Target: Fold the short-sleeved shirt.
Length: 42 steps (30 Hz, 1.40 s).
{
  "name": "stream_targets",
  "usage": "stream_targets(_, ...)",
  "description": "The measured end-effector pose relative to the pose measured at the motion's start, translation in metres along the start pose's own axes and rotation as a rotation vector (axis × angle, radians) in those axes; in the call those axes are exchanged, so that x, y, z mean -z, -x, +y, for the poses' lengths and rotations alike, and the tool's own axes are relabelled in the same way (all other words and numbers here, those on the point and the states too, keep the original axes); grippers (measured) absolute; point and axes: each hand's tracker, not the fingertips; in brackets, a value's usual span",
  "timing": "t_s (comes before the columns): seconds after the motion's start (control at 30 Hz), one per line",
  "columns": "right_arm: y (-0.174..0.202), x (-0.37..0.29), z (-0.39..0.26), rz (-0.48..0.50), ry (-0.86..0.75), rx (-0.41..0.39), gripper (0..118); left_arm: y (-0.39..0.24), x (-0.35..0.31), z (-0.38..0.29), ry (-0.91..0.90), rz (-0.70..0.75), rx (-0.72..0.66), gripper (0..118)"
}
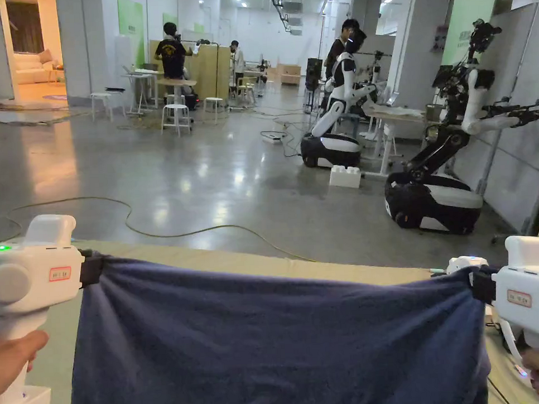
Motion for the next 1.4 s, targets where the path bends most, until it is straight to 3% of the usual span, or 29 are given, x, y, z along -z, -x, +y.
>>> stream_targets(0.13,0.0,-0.014,0.055,-0.017,-0.073,-0.044,3,-0.001,-0.02,0.05,-0.046,-0.001,0.01,6)
stream_targets(0.27,-0.006,-0.017,0.109,-0.026,-0.11,0.003,3,-0.002,-0.025,0.103,-0.065,-0.009,0.008,6)
stream_targets(0.4,0.001,-0.021,0.157,-0.05,-0.149,0.003,3,-0.007,-0.035,0.15,-0.104,0.013,0.002,6)
stream_targets(0.73,0.011,-0.005,0.222,-0.118,-0.209,-0.025,3,-0.016,-0.03,0.215,-0.189,0.07,0.03,6)
stream_targets(0.93,0.015,0.004,0.194,-0.118,-0.187,-0.058,3,-0.01,-0.004,0.194,-0.164,0.088,0.038,6)
stream_targets(1.2,0.008,0.026,0.092,-0.109,-0.064,-0.024,3,-0.008,0.033,0.087,-0.023,0.038,0.03,6)
stream_targets(1.4,0.009,-0.004,0.018,-0.104,-0.008,-0.038,3,-0.008,0.021,0.01,0.019,0.009,0.037,6)
